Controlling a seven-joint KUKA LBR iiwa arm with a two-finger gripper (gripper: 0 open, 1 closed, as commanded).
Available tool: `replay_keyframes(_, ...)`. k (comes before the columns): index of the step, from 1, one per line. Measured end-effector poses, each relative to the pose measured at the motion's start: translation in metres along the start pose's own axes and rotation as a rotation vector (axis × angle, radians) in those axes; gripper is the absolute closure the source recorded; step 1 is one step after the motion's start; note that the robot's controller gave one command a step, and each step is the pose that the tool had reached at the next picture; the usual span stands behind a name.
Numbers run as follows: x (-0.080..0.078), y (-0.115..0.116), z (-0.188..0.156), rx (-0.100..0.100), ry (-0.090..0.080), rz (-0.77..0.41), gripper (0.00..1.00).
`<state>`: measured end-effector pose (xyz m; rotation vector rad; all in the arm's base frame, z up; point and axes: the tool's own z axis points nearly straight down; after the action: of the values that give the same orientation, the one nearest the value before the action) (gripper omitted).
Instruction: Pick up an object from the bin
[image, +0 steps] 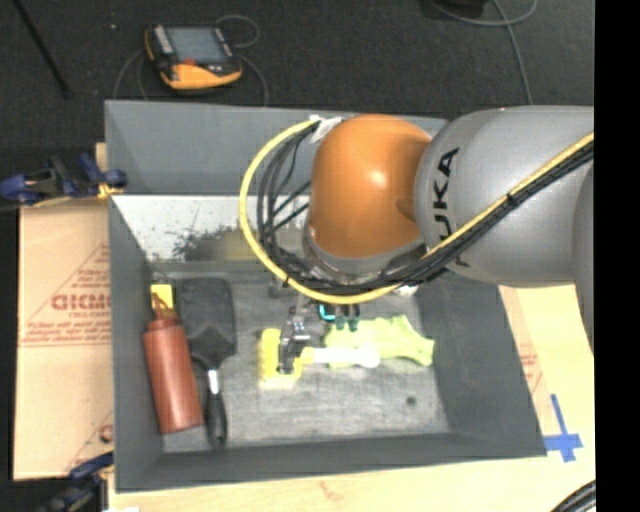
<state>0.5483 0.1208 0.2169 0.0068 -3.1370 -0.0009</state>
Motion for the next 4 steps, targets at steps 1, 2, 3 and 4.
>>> replay_keyframes(1,-0.002,-0.001,-0.004,-0.001,-0.008,0.003,0.0)
replay_keyframes(2,-0.005,-0.028,0.053,-0.001,-0.014,-0.015,0.0)
replay_keyframes(3,-0.051,-0.102,0.132,0.002,-0.016,-0.205,0.0)
replay_keyframes(4,-0.043,-0.119,0.123,-0.001,-0.007,-0.101,0.0)
